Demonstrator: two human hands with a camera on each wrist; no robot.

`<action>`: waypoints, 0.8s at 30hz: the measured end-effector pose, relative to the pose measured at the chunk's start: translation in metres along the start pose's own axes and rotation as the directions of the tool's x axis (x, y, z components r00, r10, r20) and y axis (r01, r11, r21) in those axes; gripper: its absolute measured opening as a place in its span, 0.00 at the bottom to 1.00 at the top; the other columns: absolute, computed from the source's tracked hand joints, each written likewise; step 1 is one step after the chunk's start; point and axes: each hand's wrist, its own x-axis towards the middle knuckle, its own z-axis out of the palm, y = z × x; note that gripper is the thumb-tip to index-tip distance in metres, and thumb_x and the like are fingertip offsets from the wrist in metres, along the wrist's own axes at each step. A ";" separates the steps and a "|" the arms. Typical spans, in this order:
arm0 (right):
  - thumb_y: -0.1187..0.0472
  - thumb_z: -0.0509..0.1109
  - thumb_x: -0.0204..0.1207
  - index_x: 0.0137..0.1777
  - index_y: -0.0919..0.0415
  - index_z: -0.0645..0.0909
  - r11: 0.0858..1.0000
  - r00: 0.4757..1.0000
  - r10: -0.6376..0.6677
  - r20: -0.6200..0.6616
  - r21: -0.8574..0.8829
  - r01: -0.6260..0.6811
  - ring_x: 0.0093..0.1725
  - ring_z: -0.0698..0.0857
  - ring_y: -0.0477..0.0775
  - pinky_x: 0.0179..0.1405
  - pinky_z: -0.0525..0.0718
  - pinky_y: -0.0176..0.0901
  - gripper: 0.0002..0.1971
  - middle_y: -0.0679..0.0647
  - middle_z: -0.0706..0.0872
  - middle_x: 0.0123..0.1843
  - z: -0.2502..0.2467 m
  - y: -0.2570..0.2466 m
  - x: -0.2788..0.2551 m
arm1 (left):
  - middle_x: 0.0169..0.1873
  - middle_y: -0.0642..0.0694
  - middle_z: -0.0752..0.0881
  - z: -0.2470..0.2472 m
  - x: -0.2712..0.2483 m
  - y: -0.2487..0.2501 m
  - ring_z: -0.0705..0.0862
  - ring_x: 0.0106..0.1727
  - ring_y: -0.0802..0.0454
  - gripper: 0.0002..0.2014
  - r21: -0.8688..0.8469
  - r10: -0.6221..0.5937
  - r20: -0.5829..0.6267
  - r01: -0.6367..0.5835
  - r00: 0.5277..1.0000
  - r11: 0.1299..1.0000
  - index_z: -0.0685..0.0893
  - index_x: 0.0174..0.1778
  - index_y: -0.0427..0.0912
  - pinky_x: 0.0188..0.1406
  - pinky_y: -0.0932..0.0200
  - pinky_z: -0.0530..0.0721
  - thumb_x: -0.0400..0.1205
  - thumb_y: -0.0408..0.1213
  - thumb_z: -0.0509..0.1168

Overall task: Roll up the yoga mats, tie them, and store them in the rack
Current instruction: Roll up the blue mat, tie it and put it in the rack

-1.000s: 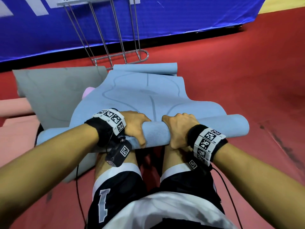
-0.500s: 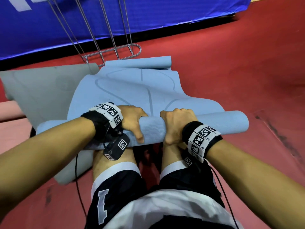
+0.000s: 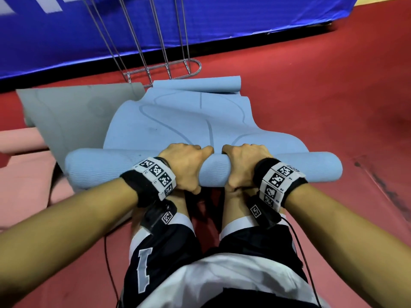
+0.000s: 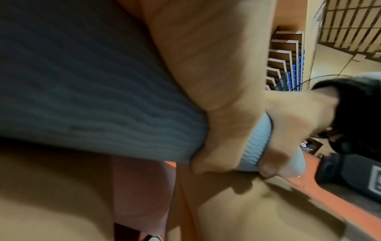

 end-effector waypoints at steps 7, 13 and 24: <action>0.38 0.80 0.55 0.69 0.49 0.67 0.987 0.984 -0.016 -0.178 -0.162 -0.013 0.62 0.81 0.59 0.67 0.74 0.62 0.43 0.50 0.81 0.60 0.024 0.000 -0.004 | 0.38 0.58 0.84 -0.017 0.024 -0.017 0.84 0.41 0.55 0.32 -0.225 0.024 0.164 0.014 0.986 0.974 0.75 0.53 0.61 0.41 0.54 0.84 0.56 0.54 0.82; 0.51 0.76 0.55 0.54 0.49 0.68 0.994 0.990 0.062 -0.127 -0.077 -0.073 0.43 0.80 0.58 0.46 0.72 0.50 0.28 0.47 0.75 0.38 0.010 -0.004 0.012 | 0.41 0.61 0.87 -0.014 0.033 -0.026 0.87 0.45 0.58 0.33 -0.304 0.015 0.183 0.042 0.983 0.952 0.78 0.52 0.62 0.49 0.52 0.88 0.54 0.60 0.83; 0.46 0.79 0.53 0.53 0.45 0.72 0.998 0.998 0.063 0.010 -0.011 -0.063 0.41 0.82 0.57 0.41 0.74 0.46 0.28 0.46 0.81 0.38 -0.009 -0.002 0.030 | 0.49 0.46 0.84 0.017 0.008 -0.010 0.85 0.47 0.40 0.35 0.157 -0.081 -0.217 0.117 0.973 0.981 0.69 0.65 0.49 0.49 0.46 0.79 0.62 0.52 0.73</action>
